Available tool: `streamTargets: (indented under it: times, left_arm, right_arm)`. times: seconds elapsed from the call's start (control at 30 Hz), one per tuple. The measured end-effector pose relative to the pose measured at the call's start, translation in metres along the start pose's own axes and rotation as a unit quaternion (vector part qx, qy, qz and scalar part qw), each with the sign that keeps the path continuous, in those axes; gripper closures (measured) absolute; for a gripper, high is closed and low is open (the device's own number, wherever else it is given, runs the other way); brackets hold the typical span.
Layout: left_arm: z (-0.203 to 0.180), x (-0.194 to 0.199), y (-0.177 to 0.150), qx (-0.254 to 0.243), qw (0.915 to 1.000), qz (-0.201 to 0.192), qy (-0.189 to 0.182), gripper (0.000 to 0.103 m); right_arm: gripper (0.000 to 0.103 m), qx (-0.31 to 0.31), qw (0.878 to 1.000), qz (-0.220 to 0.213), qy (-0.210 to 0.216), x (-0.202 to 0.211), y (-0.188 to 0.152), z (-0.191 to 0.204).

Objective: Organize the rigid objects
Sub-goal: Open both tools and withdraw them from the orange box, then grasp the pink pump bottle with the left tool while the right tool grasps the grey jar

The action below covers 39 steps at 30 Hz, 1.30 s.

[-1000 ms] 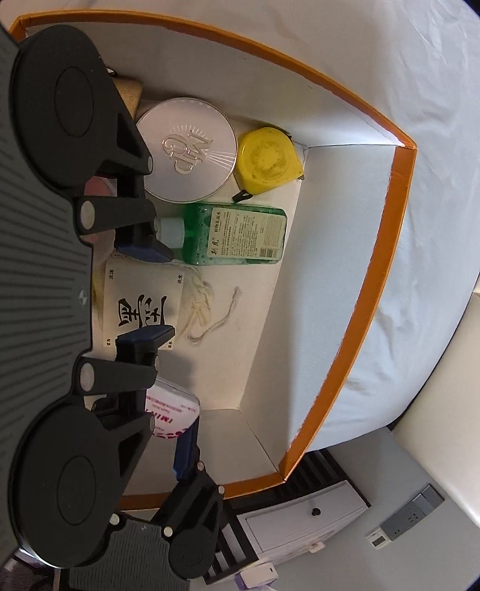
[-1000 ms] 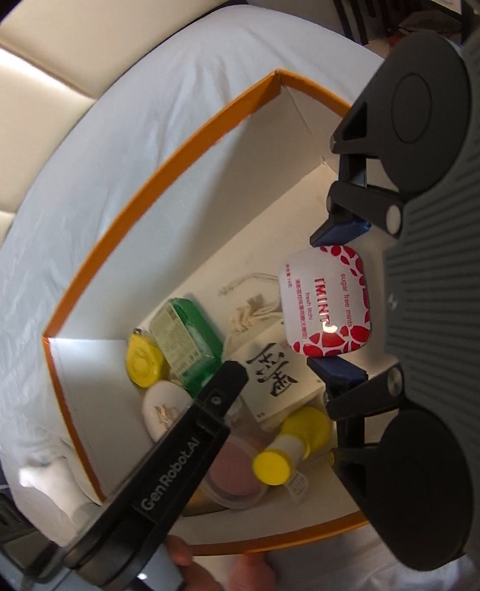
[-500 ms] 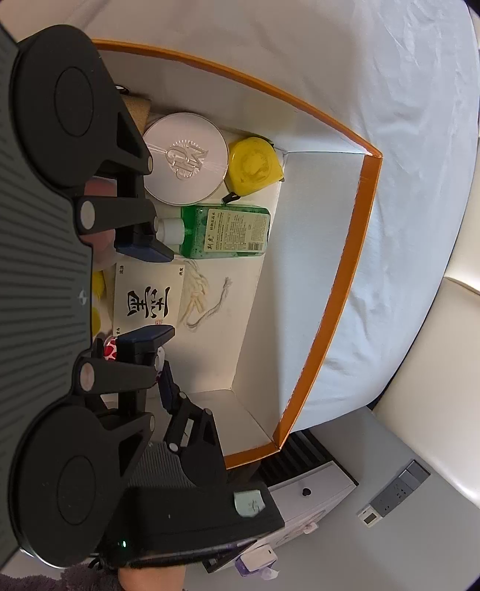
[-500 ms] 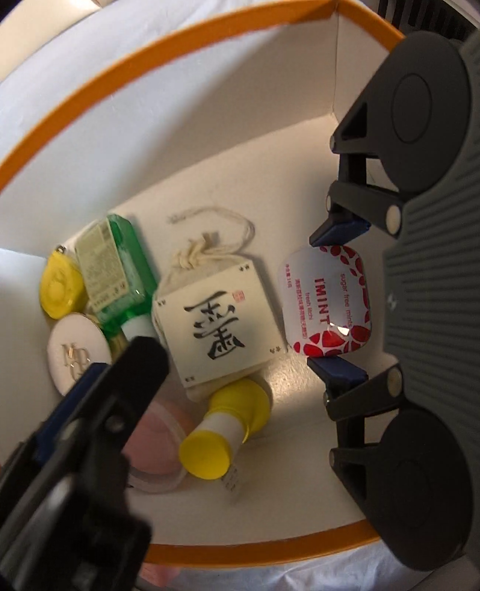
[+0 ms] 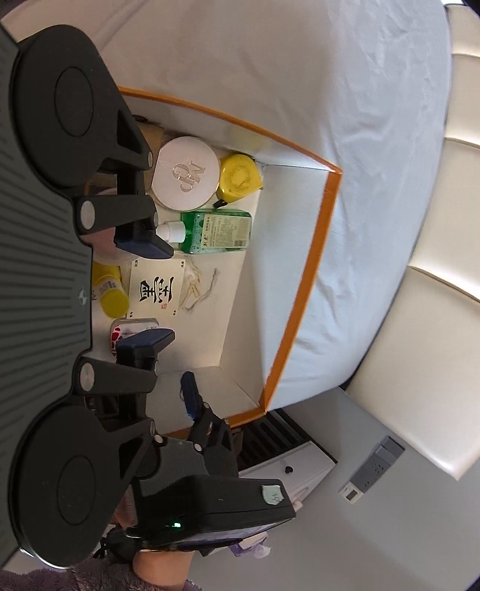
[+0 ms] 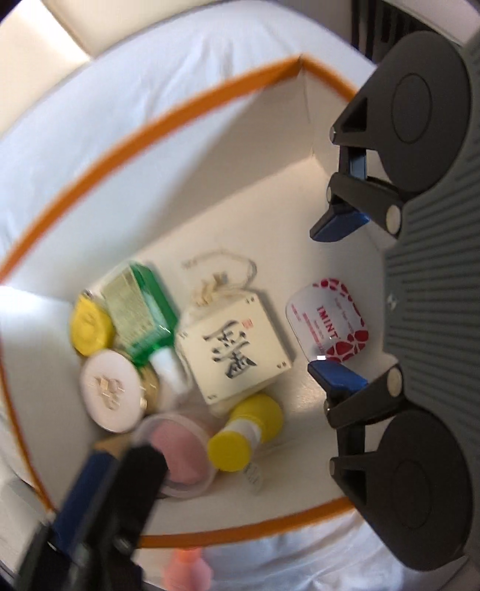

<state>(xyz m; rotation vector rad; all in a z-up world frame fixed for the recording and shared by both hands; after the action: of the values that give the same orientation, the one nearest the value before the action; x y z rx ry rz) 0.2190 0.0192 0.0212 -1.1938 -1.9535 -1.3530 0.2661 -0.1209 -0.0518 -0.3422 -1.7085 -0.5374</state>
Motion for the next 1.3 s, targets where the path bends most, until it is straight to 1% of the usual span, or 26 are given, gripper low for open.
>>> streamTargets:
  times: [0.07, 0.13, 0.17, 0.2, 0.27, 0.37, 0.5, 0.6, 0.73, 0.8, 0.9, 0.97, 1.0, 1.07, 1.13, 1.27, 1.3]
  left_arm:
    - [-0.006, 0.012, -0.006, -0.011, 0.9998, -0.014, 0.000, 0.056]
    - [-0.011, 0.022, -0.013, -0.023, 0.9994, -0.024, -0.006, 0.055]
    - [-0.013, 0.027, -0.017, -0.028, 0.9992, -0.028, -0.008, 0.054]
    - [-0.015, 0.032, -0.021, -0.033, 0.9989, -0.033, -0.007, 0.054]
    - [-0.014, 0.041, -0.030, -0.043, 0.9982, -0.043, 0.005, 0.054]
    - [-0.008, 0.051, -0.042, -0.059, 0.9963, -0.058, 0.025, 0.054]
    - [0.008, 0.060, -0.060, -0.074, 0.9930, -0.070, 0.060, 0.054]
    - [0.021, 0.062, -0.076, -0.081, 0.9906, -0.069, 0.086, 0.054]
    - [0.043, 0.062, -0.100, -0.067, 0.9891, -0.060, 0.116, 0.054]
    - [0.055, 0.061, -0.109, -0.056, 0.9880, -0.055, 0.133, 0.054]
    - [0.065, 0.059, -0.120, -0.040, 0.9878, -0.047, 0.143, 0.054]
    - [0.069, 0.058, -0.125, -0.037, 0.9872, -0.044, 0.149, 0.054]
    - [0.070, 0.058, -0.127, -0.038, 0.9865, -0.043, 0.153, 0.054]
    - [0.071, 0.056, -0.130, -0.044, 0.9849, -0.039, 0.163, 0.053]
    - [0.073, 0.052, -0.132, -0.047, 0.9839, -0.033, 0.169, 0.051]
    - [0.074, 0.048, -0.134, -0.058, 0.9819, -0.027, 0.178, 0.047]
    - [0.074, 0.046, -0.134, -0.063, 0.9808, -0.025, 0.183, 0.045]
  right_arm:
    - [0.032, -0.024, 0.999, -0.019, -0.017, 0.016, -0.001, -0.003]
    - [0.029, -0.049, 0.997, -0.042, -0.033, 0.031, -0.006, -0.003]
    - [0.027, -0.061, 0.996, -0.055, -0.038, 0.039, -0.009, -0.002]
    - [0.027, -0.073, 0.994, -0.072, -0.044, 0.048, -0.014, 0.000]
    - [0.027, -0.098, 0.988, -0.105, -0.058, 0.066, -0.024, 0.004]
    - [0.027, -0.140, 0.975, -0.153, -0.076, 0.090, -0.042, 0.012]
    - [0.027, -0.202, 0.954, -0.206, -0.074, 0.107, -0.075, 0.029]
    - [0.027, -0.243, 0.940, -0.230, -0.071, 0.112, -0.099, 0.047]
    - [0.027, -0.305, 0.920, -0.237, -0.070, 0.095, -0.134, 0.072]
    - [0.028, -0.338, 0.911, -0.227, -0.072, 0.078, -0.150, 0.082]
    - [0.028, -0.386, 0.898, -0.201, -0.068, 0.048, -0.171, 0.094]
    - [0.028, -0.411, 0.890, -0.191, -0.053, 0.034, -0.182, 0.102]
    - [0.028, -0.416, 0.888, -0.188, -0.048, 0.029, -0.184, 0.105]
    - [0.029, -0.414, 0.891, -0.181, -0.047, 0.021, -0.187, 0.109]
    - [0.029, -0.410, 0.893, -0.183, -0.048, 0.016, -0.184, 0.108]
    - [0.029, -0.392, 0.900, -0.182, -0.048, 0.010, -0.178, 0.108]
    - [0.033, -0.391, 0.902, -0.180, -0.047, 0.007, -0.176, 0.108]
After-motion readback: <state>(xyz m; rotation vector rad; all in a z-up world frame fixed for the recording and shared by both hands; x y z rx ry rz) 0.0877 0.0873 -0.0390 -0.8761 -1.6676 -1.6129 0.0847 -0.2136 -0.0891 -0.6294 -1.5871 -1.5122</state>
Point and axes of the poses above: each gripper's, at about its wrist camera, not at the fingertips, and x roughly against the way its jaws point, z to its left, y to its top, the point moved 6 cm from there along -x, roughly the way its jaws point, and after that the axes turned 4 degrees about z, right-handed, at the moved point
